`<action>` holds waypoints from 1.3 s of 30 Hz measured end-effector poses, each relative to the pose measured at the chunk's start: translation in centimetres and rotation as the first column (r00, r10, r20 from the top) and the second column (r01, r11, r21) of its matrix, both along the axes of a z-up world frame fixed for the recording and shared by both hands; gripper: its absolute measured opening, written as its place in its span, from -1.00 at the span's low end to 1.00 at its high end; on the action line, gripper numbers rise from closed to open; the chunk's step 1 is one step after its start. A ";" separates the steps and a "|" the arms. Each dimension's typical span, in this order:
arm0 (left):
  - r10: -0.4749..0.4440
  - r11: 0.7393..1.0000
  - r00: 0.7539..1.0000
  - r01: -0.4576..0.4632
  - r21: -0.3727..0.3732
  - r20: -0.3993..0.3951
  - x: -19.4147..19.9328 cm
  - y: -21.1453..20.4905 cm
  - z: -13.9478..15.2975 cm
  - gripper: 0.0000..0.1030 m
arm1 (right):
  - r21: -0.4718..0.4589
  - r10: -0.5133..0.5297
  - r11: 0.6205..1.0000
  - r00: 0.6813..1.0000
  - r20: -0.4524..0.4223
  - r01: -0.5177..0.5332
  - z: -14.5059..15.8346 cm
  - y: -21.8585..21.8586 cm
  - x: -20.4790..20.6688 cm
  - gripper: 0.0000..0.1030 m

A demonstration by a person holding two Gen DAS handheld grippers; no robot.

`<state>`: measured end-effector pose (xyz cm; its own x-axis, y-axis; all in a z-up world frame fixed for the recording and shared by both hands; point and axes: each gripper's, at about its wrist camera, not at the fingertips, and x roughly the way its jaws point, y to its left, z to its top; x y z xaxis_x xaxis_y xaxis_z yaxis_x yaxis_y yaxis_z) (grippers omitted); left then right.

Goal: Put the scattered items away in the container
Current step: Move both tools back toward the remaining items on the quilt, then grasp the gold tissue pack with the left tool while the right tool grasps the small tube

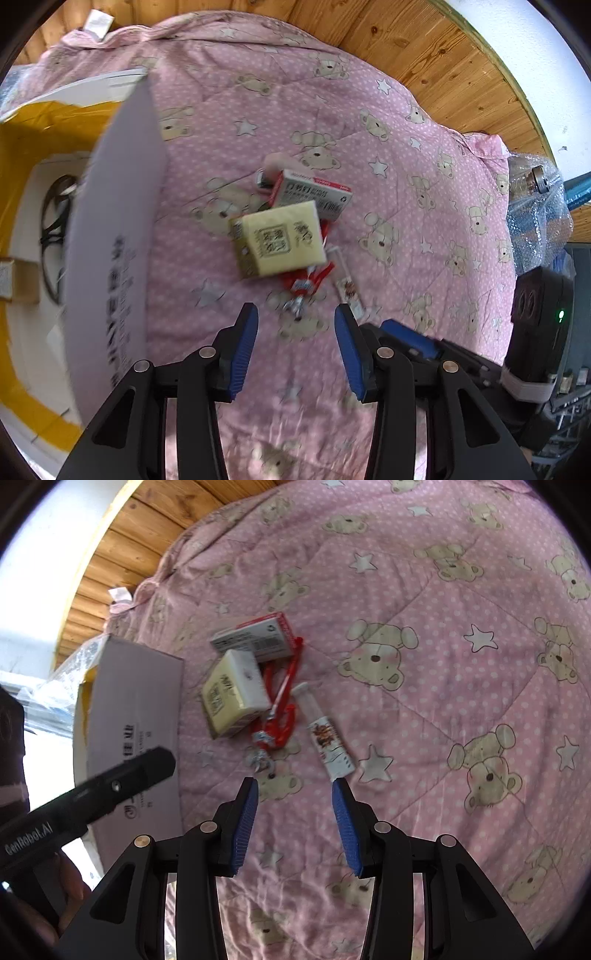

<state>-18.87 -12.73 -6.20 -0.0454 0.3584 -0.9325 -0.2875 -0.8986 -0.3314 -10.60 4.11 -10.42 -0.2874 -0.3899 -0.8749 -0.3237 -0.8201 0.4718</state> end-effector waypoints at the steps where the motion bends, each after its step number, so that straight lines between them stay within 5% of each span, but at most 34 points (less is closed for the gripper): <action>1: -0.004 1.000 1.000 0.004 -0.001 0.006 -0.3 0.4 -0.3 -0.09 | 0.001 -0.001 1.000 1.000 0.006 0.001 -0.3 0.1 -0.2 -0.13; 13: -0.066 0.998 0.997 0.066 -0.006 0.050 -3.7 3.2 -4.9 0.19 | 0.044 0.046 0.998 0.999 0.026 -0.047 -2.6 -0.2 -1.6 -0.13; 19: -0.057 0.998 0.998 0.057 -0.026 -0.010 -4.4 3.3 -5.2 0.39 | 0.089 0.067 0.994 0.997 0.038 -0.070 -3.8 -0.7 -2.2 -0.10; 22: -0.026 0.999 0.999 0.026 -0.028 -0.020 -5.0 2.5 -5.5 0.40 | 0.115 0.077 0.990 0.996 0.033 -0.080 -3.9 -1.0 -2.4 -0.21; 23: -0.016 0.999 1.000 0.015 -0.029 -0.024 -5.1 2.3 -5.6 0.40 | 0.128 0.083 0.988 0.996 0.035 -0.087 -3.8 -1.1 -2.5 -0.54; 24: -0.006 1.000 1.000 0.005 -0.029 -0.027 -5.3 2.0 -5.7 0.41 | 0.136 0.092 0.986 0.995 0.042 -0.097 -3.9 -1.1 -2.6 -0.60; 31: 0.028 1.000 0.999 -0.029 -0.011 -0.037 -5.0 1.0 -5.0 0.20 | 0.100 0.074 0.992 0.997 0.029 -0.076 -3.6 -0.4 -2.5 -0.53; 33: 0.040 0.999 0.999 -0.041 -0.029 -0.023 -4.9 0.8 -5.4 0.35 | 0.080 0.060 0.995 0.998 0.018 -0.061 -3.9 -0.3 -2.6 -0.35; 37: 0.055 0.995 0.998 -0.056 -0.086 -0.014 -5.0 0.6 -6.7 0.52 | 0.133 0.087 0.987 0.996 -0.007 -0.086 -3.7 -1.3 -2.9 -0.32; 39: 0.055 0.987 0.998 -0.055 -0.151 -0.004 -5.2 0.6 -8.0 0.51 | 0.155 0.094 0.983 0.996 -0.002 -0.093 -3.6 -1.4 -2.9 -0.61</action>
